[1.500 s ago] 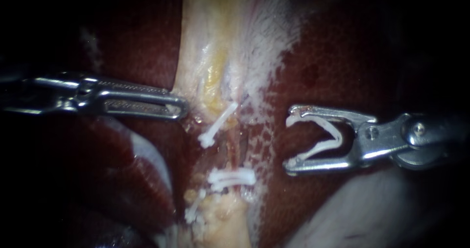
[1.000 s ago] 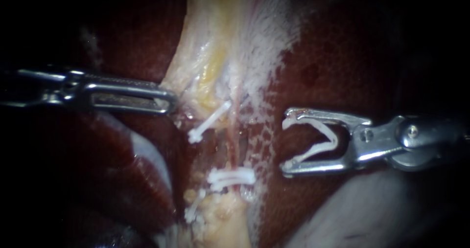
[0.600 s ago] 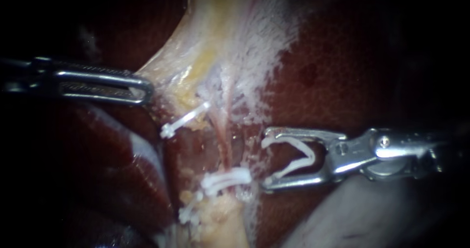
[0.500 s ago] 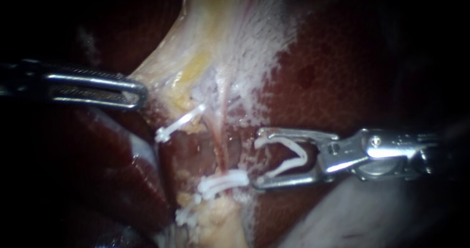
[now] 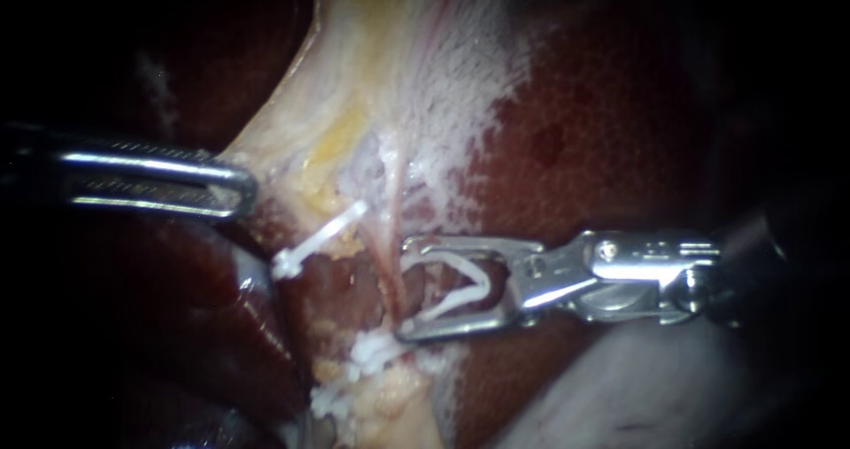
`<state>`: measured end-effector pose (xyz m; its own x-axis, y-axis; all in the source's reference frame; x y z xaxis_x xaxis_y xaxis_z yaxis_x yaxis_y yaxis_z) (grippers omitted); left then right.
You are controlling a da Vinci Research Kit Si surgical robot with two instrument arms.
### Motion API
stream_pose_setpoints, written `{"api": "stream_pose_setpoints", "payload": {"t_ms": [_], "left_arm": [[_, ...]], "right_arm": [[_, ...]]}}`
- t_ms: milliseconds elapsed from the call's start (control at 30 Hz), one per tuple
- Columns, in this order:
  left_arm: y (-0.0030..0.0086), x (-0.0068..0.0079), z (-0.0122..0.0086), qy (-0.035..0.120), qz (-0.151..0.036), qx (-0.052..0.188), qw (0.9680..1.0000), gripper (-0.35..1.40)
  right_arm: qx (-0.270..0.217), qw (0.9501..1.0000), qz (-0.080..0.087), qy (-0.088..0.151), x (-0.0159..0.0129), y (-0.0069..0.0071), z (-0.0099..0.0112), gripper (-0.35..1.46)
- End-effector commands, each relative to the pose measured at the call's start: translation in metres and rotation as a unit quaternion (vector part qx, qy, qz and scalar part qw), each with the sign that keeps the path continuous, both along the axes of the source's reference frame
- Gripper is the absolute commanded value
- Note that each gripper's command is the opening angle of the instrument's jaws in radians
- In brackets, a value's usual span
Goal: Clipping third clip right tube
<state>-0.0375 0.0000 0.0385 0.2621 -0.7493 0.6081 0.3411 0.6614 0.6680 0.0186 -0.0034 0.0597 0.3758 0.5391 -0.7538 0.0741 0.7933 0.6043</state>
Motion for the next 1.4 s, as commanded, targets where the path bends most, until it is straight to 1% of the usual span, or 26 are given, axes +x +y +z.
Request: {"api": "stream_pose_setpoints", "payload": {"t_ms": [33,267,733,833,900,967,1000,1033,1133,1167,1267,1400], "left_arm": [[0.0000,-0.0001,0.0001,0.001,-0.001,0.000,1.0000,-0.35],[-0.0001,-0.0003,0.0001,0.001,-0.001,0.000,1.0000,-0.35],[-0.0001,-0.0004,0.0002,0.001,-0.001,0.000,1.0000,-0.35],[-0.0001,-0.0003,0.0002,0.001,-0.001,0.000,1.0000,-0.35],[-0.0001,-0.0003,0.0002,0.001,-0.001,0.000,1.0000,-0.35],[-0.0001,-0.0003,0.0002,0.001,-0.001,0.000,1.0000,-0.35],[-0.0001,-0.0003,0.0002,0.001,-0.001,0.000,1.0000,-0.35],[-0.0001,-0.0003,0.0002,0.001,-0.001,0.000,1.0000,-0.35],[-0.0001,-0.0003,0.0002,0.001,-0.001,0.000,1.0000,-0.35],[-0.0001,-0.0003,0.0002,0.001,-0.001,0.000,1.0000,-0.35],[-0.0001,-0.0003,0.0002,0.001,-0.001,0.000,1.0000,-0.35],[-0.0001,-0.0003,0.0002,0.001,-0.001,0.000,1.0000,-0.35]], "right_arm": [[0.000,1.0000,-0.002,0.001,0.0002,0.0000,0.0000,0.54],[0.000,1.0000,-0.003,0.001,0.0011,0.0000,-0.0003,0.53],[0.001,1.0000,-0.003,0.001,0.0010,0.0000,-0.0005,0.44],[0.001,1.0000,-0.003,0.001,0.0010,0.0002,-0.0005,0.40],[0.007,1.0000,-0.001,0.000,0.0009,0.0003,-0.0006,0.34],[0.013,0.9999,0.000,-0.001,0.0006,0.0004,-0.0007,0.22],[0.015,0.9999,0.003,-0.003,0.0005,0.0004,-0.0007,0.14],[0.015,0.9998,0.008,-0.006,0.0002,0.0004,-0.0007,0.01],[0.014,0.9997,0.019,-0.012,-0.0002,0.0004,-0.0008,-0.13],[0.014,0.9997,0.019,-0.012,-0.0003,0.0004,-0.0008,-0.18],[0.014,0.9997,0.019,-0.012,-0.0004,0.0005,-0.0007,-0.24],[0.019,0.9995,0.020,-0.013,-0.0004,0.0005,-0.0007,-0.25]]}}
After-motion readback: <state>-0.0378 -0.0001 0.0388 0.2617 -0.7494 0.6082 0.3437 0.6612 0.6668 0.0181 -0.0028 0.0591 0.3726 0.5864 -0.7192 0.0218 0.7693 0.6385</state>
